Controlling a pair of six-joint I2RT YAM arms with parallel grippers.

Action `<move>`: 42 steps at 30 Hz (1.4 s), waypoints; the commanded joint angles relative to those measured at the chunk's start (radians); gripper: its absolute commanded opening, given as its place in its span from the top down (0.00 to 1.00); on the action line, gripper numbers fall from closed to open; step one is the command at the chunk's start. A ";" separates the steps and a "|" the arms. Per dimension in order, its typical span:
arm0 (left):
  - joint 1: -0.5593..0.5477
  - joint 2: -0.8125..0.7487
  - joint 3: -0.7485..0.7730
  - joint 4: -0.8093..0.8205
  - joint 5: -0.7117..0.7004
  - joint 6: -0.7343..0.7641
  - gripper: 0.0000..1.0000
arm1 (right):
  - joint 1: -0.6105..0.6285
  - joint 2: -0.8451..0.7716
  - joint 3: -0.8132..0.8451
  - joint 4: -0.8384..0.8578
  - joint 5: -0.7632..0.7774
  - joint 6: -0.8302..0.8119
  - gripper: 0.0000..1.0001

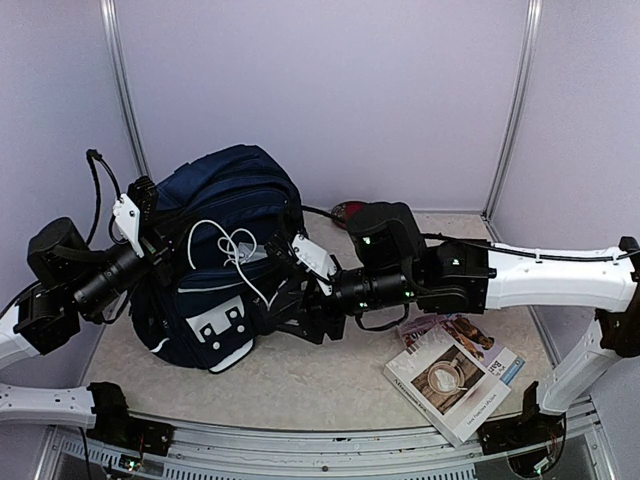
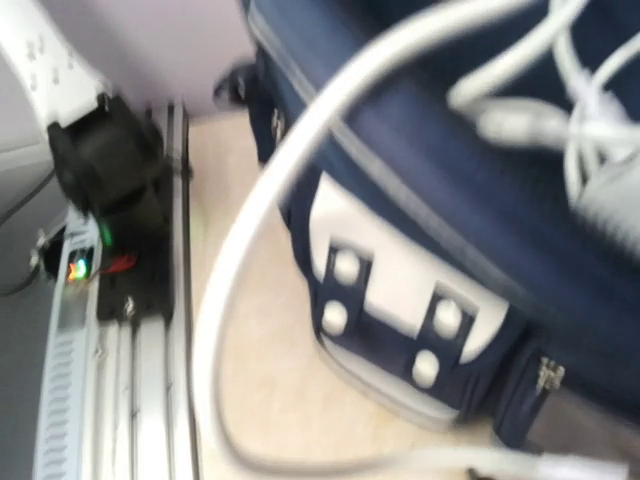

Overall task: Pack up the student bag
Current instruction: Adjust the charger in the upper front pocket of the bag.

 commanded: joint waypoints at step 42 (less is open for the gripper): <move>0.028 0.004 -0.005 0.073 0.059 -0.035 1.00 | -0.192 0.265 0.527 -0.247 -0.122 -0.242 1.00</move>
